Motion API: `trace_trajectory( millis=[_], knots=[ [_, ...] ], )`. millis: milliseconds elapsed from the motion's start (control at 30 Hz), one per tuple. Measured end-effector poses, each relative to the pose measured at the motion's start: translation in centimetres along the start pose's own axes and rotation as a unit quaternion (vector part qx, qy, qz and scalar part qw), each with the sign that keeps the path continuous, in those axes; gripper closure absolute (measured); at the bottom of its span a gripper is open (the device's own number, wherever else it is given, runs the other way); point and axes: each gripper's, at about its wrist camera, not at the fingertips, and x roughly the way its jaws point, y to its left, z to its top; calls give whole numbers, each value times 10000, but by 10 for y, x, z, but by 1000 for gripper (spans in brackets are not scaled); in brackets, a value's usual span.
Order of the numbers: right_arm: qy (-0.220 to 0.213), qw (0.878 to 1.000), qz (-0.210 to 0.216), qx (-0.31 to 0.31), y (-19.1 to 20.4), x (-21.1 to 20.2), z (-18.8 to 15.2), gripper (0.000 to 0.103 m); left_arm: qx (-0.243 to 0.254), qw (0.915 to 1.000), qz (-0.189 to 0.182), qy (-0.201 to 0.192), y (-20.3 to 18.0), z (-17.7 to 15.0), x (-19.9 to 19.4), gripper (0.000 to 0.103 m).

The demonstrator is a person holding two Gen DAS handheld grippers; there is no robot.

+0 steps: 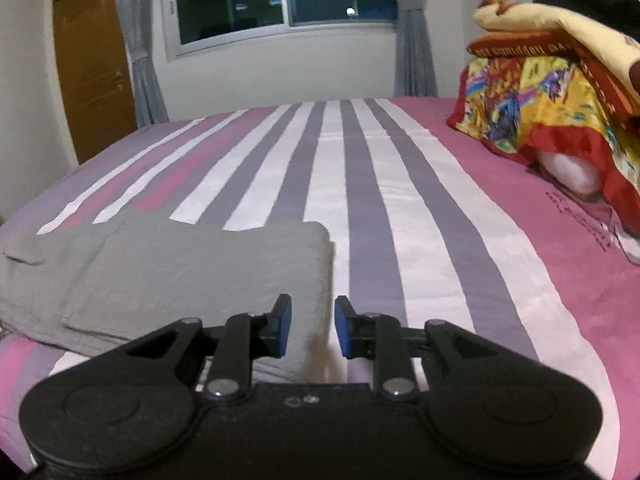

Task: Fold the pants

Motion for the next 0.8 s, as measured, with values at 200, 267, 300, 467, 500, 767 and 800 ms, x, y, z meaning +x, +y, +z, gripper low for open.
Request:
trace_trajectory(
  millis=[200,267,300,467,500,767,800],
  knots=[
    [138,9998,156,36,-1,7,-1,77,109,9954,-730,612,-61,3,47,45],
    [156,9997,166,81,-2,7,-1,77,26,9936,-807,795,-69,3,61,45],
    [157,9996,193,115,-3,7,-1,77,-120,9919,-952,830,-69,3,65,45],
    [220,9993,243,200,-6,9,0,76,-782,9772,-1569,1197,-65,2,90,45],
    [247,9992,238,220,-6,10,0,75,-797,9763,-1589,1231,-64,0,94,47],
    [515,9979,205,339,-6,19,-1,74,-1310,9626,-1913,1399,-55,-12,118,83],
    [542,9978,201,313,-5,20,-1,74,-1335,9625,-1923,1372,-54,-12,117,84]
  ],
)
